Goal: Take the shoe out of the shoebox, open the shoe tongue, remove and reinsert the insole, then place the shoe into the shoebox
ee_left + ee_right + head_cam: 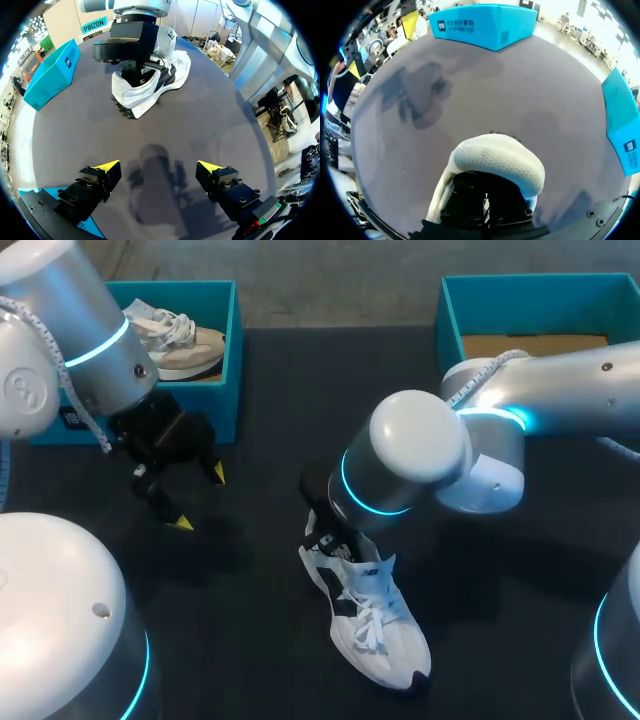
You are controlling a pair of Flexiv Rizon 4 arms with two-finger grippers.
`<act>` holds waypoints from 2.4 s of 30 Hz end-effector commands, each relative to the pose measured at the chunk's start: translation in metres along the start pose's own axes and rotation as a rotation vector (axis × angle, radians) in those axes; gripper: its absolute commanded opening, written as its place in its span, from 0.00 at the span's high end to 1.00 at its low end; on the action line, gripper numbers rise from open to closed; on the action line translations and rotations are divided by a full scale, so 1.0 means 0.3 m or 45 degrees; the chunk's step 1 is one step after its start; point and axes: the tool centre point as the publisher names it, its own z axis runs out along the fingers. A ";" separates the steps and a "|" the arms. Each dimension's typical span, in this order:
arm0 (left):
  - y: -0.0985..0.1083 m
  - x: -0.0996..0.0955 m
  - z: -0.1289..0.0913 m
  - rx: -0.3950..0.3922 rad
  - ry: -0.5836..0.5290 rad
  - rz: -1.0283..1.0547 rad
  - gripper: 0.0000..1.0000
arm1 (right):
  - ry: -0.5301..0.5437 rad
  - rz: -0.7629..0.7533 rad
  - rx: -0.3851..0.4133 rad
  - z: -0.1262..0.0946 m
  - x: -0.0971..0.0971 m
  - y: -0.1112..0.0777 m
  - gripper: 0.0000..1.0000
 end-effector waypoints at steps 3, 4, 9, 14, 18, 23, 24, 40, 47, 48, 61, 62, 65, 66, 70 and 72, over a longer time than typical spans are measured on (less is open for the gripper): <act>0.000 0.004 0.000 -0.003 -0.002 0.000 0.00 | -0.043 0.027 0.040 -0.007 0.018 -0.073 1.00; 0.000 0.004 0.000 -0.003 -0.002 0.000 0.00 | -0.048 0.033 0.045 -0.015 0.019 -0.084 1.00; 0.000 0.004 0.000 -0.003 -0.002 0.000 0.00 | -0.075 0.055 0.062 -0.054 0.024 -0.124 1.00; 0.000 0.004 0.000 -0.003 -0.002 0.000 0.00 | -0.097 0.058 0.035 -0.094 0.024 -0.121 1.00; 0.000 0.004 0.000 -0.003 -0.002 0.000 0.00 | -0.105 0.032 0.009 -0.120 0.027 -0.089 1.00; 0.000 0.004 0.000 -0.003 -0.002 0.000 0.00 | -0.113 0.019 0.010 -0.141 0.020 -0.068 1.00; 0.000 0.004 0.000 -0.003 -0.002 0.000 0.00 | -0.111 0.020 0.022 -0.142 0.018 -0.067 1.00; 0.000 0.004 0.000 -0.003 -0.002 0.000 0.00 | -0.097 0.083 0.209 -0.169 0.031 -0.135 1.00; 0.000 0.004 0.000 -0.003 -0.002 0.000 0.00 | -0.113 0.100 0.258 -0.196 0.053 -0.150 1.00; 0.000 0.004 0.000 -0.003 -0.002 0.000 0.00 | -0.112 0.100 0.261 -0.192 0.054 -0.153 1.00; 0.000 0.004 0.000 -0.003 -0.002 0.000 0.00 | -0.007 0.091 0.232 -0.064 0.023 -0.180 1.00; 0.000 0.004 0.000 -0.003 -0.002 0.000 0.00 | -0.005 0.095 0.241 -0.056 0.021 -0.180 1.00; 0.000 0.004 0.000 -0.003 -0.002 0.000 0.00 | 0.000 0.095 0.244 -0.060 0.023 -0.179 1.00; 0.000 0.004 0.000 -0.003 -0.002 0.000 0.00 | -0.003 0.094 0.244 -0.067 0.024 -0.178 1.00; 0.000 0.004 0.000 -0.003 -0.002 0.000 0.00 | -0.044 0.090 0.229 -0.123 0.029 -0.166 1.00; 0.000 0.004 0.000 -0.003 -0.002 0.000 0.00 | -0.073 0.085 0.223 -0.155 0.037 -0.155 1.00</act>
